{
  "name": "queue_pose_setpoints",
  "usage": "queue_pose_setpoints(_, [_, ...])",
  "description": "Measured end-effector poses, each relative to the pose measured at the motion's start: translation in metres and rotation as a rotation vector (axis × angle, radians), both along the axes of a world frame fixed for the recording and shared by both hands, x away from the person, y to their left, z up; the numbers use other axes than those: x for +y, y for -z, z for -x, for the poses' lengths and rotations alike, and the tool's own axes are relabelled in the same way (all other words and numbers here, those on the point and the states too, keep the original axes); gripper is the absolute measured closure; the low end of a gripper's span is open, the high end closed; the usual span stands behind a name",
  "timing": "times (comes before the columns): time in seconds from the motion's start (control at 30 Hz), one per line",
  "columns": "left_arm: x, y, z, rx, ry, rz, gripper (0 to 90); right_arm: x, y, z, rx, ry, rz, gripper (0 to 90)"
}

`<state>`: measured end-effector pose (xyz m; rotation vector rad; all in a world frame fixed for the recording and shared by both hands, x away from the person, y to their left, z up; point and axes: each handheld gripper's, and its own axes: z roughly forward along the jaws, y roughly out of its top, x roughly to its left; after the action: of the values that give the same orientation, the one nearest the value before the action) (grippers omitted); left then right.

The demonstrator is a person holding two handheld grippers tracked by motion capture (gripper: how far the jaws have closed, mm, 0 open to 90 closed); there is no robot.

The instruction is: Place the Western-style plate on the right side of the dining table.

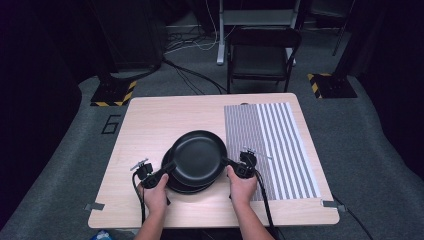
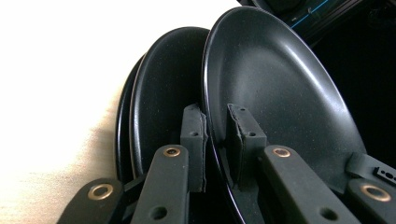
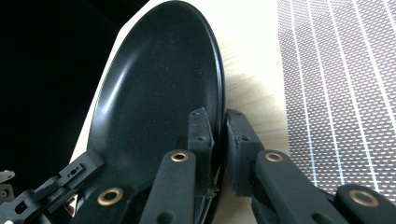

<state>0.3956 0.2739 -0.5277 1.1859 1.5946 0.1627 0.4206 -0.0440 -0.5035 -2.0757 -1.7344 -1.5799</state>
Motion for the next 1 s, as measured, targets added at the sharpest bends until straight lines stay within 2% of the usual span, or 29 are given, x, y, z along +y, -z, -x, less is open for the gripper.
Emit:
queue_pose_setpoints(0.37, [0.001,-0.001,0.0,0.0,-0.003,0.007,78.6,0.001,0.001,0.001,0.012,0.014,-0.025,82.6])
queue_pose_setpoints(0.73, [0.003,-0.005,0.0,-0.008,0.0,0.004,79.1,0.0,-0.001,0.001,0.001,0.009,-0.039,83.4])
queue_pose_setpoints(0.83, [0.003,-0.009,-0.001,-0.025,-0.003,0.002,79.3,0.0,-0.003,0.001,-0.001,0.008,-0.047,83.3])
queue_pose_setpoints(0.87, [0.004,-0.012,-0.001,-0.032,0.0,0.0,79.5,0.0,-0.006,0.002,0.0,0.01,-0.066,83.3])
queue_pose_setpoints(1.0, [0.004,-0.016,-0.002,-0.046,-0.001,-0.004,79.5,0.001,-0.009,0.002,-0.009,0.01,-0.065,83.3])
